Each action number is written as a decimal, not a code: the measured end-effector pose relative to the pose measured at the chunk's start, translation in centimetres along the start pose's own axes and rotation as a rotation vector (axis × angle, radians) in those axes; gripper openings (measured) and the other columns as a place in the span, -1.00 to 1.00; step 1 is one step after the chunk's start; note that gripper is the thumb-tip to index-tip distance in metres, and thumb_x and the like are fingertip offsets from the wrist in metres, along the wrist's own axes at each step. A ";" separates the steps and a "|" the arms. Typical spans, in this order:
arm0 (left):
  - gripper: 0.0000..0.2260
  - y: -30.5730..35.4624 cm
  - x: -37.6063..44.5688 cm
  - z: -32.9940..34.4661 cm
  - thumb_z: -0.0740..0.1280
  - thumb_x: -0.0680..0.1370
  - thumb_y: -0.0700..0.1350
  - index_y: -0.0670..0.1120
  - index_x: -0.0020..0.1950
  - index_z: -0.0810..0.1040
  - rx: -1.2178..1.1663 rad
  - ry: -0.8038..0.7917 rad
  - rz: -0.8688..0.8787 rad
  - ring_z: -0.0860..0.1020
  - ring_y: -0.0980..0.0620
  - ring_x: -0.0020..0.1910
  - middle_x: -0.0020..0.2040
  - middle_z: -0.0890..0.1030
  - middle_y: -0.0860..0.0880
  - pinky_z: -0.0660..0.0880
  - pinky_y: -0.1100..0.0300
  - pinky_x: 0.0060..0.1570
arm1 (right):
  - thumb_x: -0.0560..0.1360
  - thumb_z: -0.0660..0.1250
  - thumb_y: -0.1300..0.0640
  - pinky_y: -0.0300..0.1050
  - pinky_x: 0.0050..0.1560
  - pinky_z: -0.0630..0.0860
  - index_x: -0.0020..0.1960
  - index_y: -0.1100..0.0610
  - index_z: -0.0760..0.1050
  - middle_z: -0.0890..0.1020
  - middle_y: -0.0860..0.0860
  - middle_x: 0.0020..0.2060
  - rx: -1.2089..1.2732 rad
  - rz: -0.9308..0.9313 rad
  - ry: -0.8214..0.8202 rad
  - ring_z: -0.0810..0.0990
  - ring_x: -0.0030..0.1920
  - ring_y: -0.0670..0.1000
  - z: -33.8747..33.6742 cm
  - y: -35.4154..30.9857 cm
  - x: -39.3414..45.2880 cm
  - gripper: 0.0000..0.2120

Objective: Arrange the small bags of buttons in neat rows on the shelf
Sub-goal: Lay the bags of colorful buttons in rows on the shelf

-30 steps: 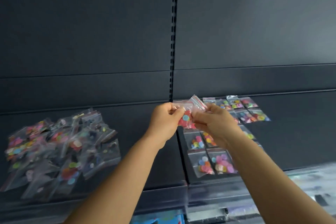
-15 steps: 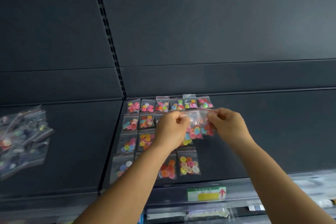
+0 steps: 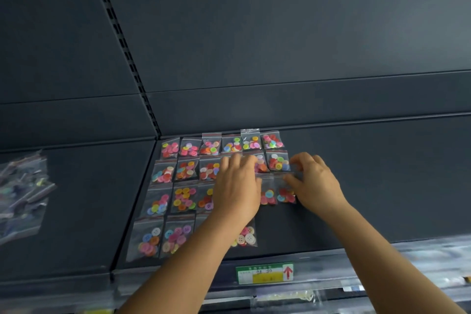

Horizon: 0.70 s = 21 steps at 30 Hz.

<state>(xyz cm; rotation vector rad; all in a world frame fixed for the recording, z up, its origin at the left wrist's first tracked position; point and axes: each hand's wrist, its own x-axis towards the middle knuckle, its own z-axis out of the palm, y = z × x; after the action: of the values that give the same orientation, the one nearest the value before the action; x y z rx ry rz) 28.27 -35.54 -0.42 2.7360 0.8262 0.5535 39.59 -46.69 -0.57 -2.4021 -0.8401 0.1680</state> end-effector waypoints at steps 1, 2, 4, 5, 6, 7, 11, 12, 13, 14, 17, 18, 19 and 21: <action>-0.66 -0.1 -0.1 0.0 0.31 0.55 -0.04 0.00 0.31 0.43 -0.001 -0.013 0.072 0.31 0.00 0.23 0.23 0.46 0.06 0.31 0.11 0.25 | 0.46 0.35 0.02 -0.12 -0.04 0.40 0.20 0.04 0.45 0.48 0.03 0.08 -0.021 -0.041 0.000 0.48 0.10 0.07 -0.2 0.0 -0.2 -0.68; -0.66 -0.2 -0.3 0.0 0.31 0.54 -0.06 -0.01 0.32 0.46 -0.011 -0.046 0.142 0.30 0.00 0.24 0.24 0.47 0.06 0.31 0.11 0.25 | 0.46 0.36 0.02 -0.11 -0.02 0.40 0.18 0.02 0.48 0.48 0.02 0.08 -0.046 -0.085 -0.024 0.46 0.11 0.07 -0.3 -0.1 -0.5 -0.69; -0.69 -0.2 -0.6 0.3 0.30 0.55 -0.07 -0.06 0.29 0.51 -0.029 -0.128 0.219 0.32 0.00 0.24 0.25 0.49 0.04 0.31 0.11 0.25 | 0.45 0.37 0.02 -0.11 0.02 0.40 0.13 0.00 0.54 0.49 0.02 0.08 -0.100 -0.164 -0.106 0.43 0.13 0.08 -0.3 -0.2 -1.0 -0.74; -0.72 -0.2 -0.7 0.5 0.28 0.57 -0.08 -0.08 0.27 0.53 -0.032 -0.160 0.225 0.34 -0.01 0.22 0.24 0.51 0.02 0.31 0.12 0.23 | 0.45 0.36 0.03 -0.11 0.02 0.40 0.10 0.00 0.56 0.50 0.02 0.08 -0.122 -0.193 -0.138 0.43 0.12 0.08 -0.2 -0.3 -1.3 -0.77; -0.73 -0.3 -0.8 0.7 0.26 0.58 -0.09 -0.09 0.25 0.55 -0.031 -0.182 0.220 0.36 -0.01 0.20 0.22 0.52 0.00 0.32 0.14 0.20 | 0.45 0.36 0.04 -0.13 0.02 0.39 0.08 0.00 0.57 0.51 0.02 0.07 -0.135 -0.212 -0.155 0.43 0.11 0.09 -0.1 -0.3 -1.6 -0.79; -0.74 -0.3 -0.8 0.9 0.24 0.59 -0.11 -0.10 0.25 0.55 -0.026 -0.194 0.212 0.37 -0.01 0.18 0.21 0.53 0.00 0.33 0.15 0.18 | 0.46 0.35 0.06 -0.15 0.02 0.38 0.08 0.00 0.58 0.52 0.02 0.08 -0.139 -0.222 -0.160 0.44 0.10 0.09 -0.1 -0.3 -1.7 -0.80; -0.75 -0.5 -0.8 1.1 0.24 0.59 -0.16 -0.10 0.25 0.55 0.007 -0.193 0.189 0.40 -0.01 0.16 0.20 0.54 -0.01 0.36 0.14 0.14 | 0.49 0.32 0.11 -0.13 0.10 0.40 0.10 -0.01 0.59 0.54 0.02 0.12 -0.156 -0.238 -0.165 0.46 0.09 0.08 -0.5 0.0 -1.5 -0.79; -0.75 -0.4 -0.8 1.1 0.24 0.59 -0.16 -0.11 0.25 0.54 0.013 -0.196 0.184 0.40 -0.01 0.16 0.20 0.54 -0.01 0.37 0.13 0.14 | 0.50 0.31 0.12 -0.11 0.12 0.42 0.10 -0.01 0.59 0.54 0.02 0.12 -0.158 -0.241 -0.168 0.46 0.10 0.08 -0.6 -0.1 -1.5 -0.79; -0.75 -0.4 -0.8 1.1 0.24 0.59 -0.17 -0.11 0.25 0.54 0.020 -0.199 0.180 0.40 -0.02 0.16 0.20 0.53 -0.01 0.38 0.13 0.14 | 0.50 0.30 0.12 -0.09 0.13 0.43 0.10 -0.01 0.59 0.54 0.02 0.13 -0.162 -0.246 -0.173 0.47 0.11 0.08 -0.6 -0.1 -1.4 -0.79; -0.75 -0.3 -0.7 1.0 0.24 0.58 -0.17 -0.11 0.25 0.54 0.027 -0.205 0.176 0.40 -0.02 0.16 0.20 0.53 -0.01 0.39 0.12 0.14 | 0.50 0.29 0.13 -0.07 0.13 0.43 0.10 0.00 0.60 0.55 0.03 0.13 -0.171 -0.254 -0.177 0.47 0.11 0.08 -0.7 -0.2 -1.4 -0.79; -0.74 -0.1 -0.8 0.8 0.24 0.59 -0.18 -0.12 0.26 0.53 0.038 -0.223 0.167 0.40 -0.03 0.19 0.21 0.52 -0.03 0.39 0.10 0.16 | 0.51 0.27 0.13 -0.09 0.12 0.42 0.10 0.01 0.59 0.54 0.03 0.14 -0.217 -0.277 -0.179 0.46 0.11 0.08 -0.7 -0.3 -1.4 -0.79; -0.73 -0.1 -0.8 0.6 0.24 0.59 -0.17 -0.13 0.28 0.52 0.039 -0.225 0.166 0.39 -0.03 0.20 0.22 0.52 -0.04 0.39 0.10 0.16 | 0.52 0.26 0.13 -0.10 0.11 0.42 0.11 0.01 0.58 0.53 0.03 0.15 -0.229 -0.276 -0.172 0.45 0.11 0.08 -0.7 -0.4 -1.4 -0.79; -0.72 -0.1 -0.9 0.3 0.24 0.59 -0.17 -0.13 0.29 0.50 0.039 -0.222 0.165 0.39 -0.04 0.21 0.23 0.52 -0.05 0.39 0.09 0.18 | 0.52 0.25 0.12 -0.11 0.09 0.40 0.13 0.01 0.57 0.52 0.02 0.17 -0.237 -0.275 -0.165 0.44 0.13 0.08 -0.8 -0.5 -1.4 -0.78; -0.68 -0.4 -1.2 -0.3 0.25 0.59 -0.17 -0.14 0.34 0.46 0.034 -0.196 0.162 0.39 -0.05 0.23 0.25 0.50 -0.05 0.37 0.08 0.20 | 0.53 0.22 0.09 -0.10 0.13 0.39 0.21 0.01 0.51 0.49 0.00 0.22 -0.251 -0.288 -0.161 0.42 0.18 0.07 -0.7 -1.1 -1.4 -0.73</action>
<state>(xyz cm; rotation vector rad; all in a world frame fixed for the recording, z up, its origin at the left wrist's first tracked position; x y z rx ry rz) 27.06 -35.84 -0.60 2.8478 0.5765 0.2960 38.09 -47.19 0.54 -2.4840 -1.3406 0.1512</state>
